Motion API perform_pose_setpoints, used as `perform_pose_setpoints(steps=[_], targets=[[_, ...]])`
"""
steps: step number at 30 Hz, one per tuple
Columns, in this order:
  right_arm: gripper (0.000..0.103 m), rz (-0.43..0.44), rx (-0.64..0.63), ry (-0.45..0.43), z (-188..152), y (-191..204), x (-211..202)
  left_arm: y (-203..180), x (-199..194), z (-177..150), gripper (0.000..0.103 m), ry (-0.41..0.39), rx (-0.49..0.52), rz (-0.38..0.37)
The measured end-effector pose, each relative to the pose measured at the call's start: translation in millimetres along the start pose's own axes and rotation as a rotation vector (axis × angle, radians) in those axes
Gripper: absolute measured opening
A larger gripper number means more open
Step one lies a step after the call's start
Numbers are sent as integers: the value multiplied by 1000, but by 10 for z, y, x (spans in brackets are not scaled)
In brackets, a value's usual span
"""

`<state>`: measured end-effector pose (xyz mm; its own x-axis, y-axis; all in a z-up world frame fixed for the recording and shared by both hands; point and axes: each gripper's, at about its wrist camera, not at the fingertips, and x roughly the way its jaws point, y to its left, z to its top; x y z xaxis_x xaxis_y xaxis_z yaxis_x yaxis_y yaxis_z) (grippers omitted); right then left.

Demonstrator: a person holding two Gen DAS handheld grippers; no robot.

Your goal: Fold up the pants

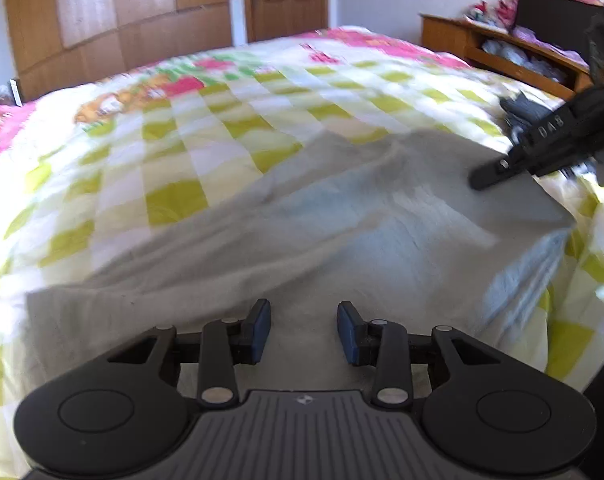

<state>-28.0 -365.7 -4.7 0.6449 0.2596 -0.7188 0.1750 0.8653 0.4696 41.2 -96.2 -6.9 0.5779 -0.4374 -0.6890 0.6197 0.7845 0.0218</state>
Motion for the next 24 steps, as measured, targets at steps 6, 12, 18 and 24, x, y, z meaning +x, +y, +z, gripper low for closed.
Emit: perform_pose_setpoints(steps=[6,12,18,24], targets=[[6,-11,-5,-30,29,87,-189,-59,142,94,54,-47,65,130],[6,18,-46,-43,59,342,-348,33,117,45,54,-42,16,142],[6,56,-109,-57,111,731,-452,156,32,-136,55,11,56,143],[6,79,-144,-39,126,1122,-386,346,-368,-250,55,-45,20,163]])
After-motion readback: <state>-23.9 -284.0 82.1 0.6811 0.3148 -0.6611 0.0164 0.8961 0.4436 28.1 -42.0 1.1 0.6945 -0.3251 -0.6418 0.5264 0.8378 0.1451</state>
